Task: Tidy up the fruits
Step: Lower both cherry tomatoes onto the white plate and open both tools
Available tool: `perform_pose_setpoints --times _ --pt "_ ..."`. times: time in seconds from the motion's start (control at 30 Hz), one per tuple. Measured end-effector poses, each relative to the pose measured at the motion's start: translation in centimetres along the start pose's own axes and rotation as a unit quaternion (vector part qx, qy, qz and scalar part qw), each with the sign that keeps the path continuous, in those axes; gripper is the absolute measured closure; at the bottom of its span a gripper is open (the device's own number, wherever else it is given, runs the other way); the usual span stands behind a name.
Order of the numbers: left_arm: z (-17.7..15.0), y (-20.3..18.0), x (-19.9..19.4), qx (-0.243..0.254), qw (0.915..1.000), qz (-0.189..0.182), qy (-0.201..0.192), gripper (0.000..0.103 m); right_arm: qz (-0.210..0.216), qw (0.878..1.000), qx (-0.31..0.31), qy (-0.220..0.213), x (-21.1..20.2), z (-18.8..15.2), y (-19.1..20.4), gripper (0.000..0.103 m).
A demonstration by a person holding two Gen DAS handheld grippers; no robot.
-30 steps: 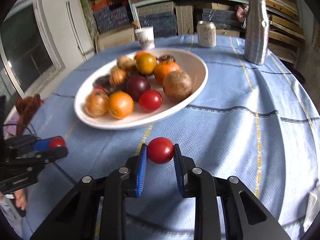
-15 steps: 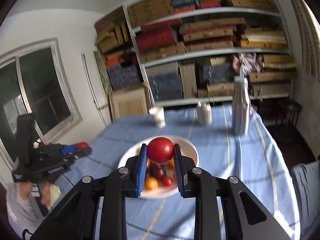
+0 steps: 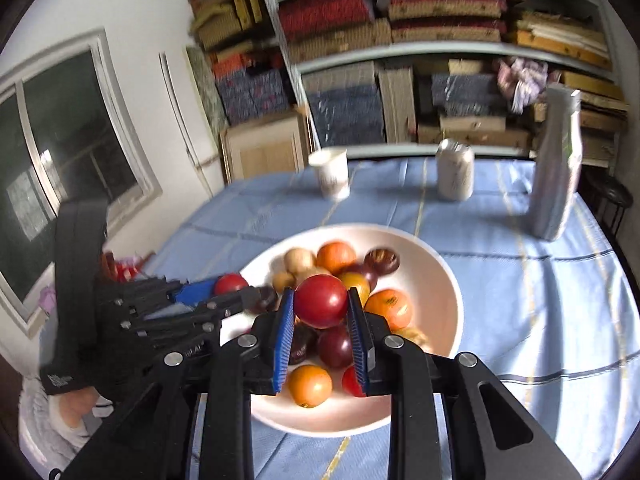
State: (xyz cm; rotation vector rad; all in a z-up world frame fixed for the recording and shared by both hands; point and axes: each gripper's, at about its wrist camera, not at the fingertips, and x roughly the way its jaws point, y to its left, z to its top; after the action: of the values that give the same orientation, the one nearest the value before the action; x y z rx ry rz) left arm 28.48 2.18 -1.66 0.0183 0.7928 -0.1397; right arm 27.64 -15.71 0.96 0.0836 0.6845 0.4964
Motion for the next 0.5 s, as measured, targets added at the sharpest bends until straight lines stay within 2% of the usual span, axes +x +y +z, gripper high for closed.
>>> perform_pose_setpoints --times 0.17,0.4,0.43,0.5 --pt "0.1 1.2 2.4 -0.009 0.9999 -0.003 0.011 0.074 -0.007 0.999 -0.003 0.032 3.7 -0.7 0.2 0.077" --pt "-0.1 1.8 4.0 -0.016 0.9996 -0.011 0.021 0.073 -0.016 0.999 -0.014 0.045 5.6 -1.3 0.6 0.074" --pt "-0.2 1.7 4.1 -0.016 0.9995 -0.012 0.022 0.068 -0.016 0.999 -0.015 0.042 5.5 -1.3 0.5 0.069" --pt "-0.2 1.6 3.5 -0.015 0.9997 -0.010 0.017 0.057 -0.019 0.999 -0.017 0.031 4.8 -1.1 0.5 0.066"
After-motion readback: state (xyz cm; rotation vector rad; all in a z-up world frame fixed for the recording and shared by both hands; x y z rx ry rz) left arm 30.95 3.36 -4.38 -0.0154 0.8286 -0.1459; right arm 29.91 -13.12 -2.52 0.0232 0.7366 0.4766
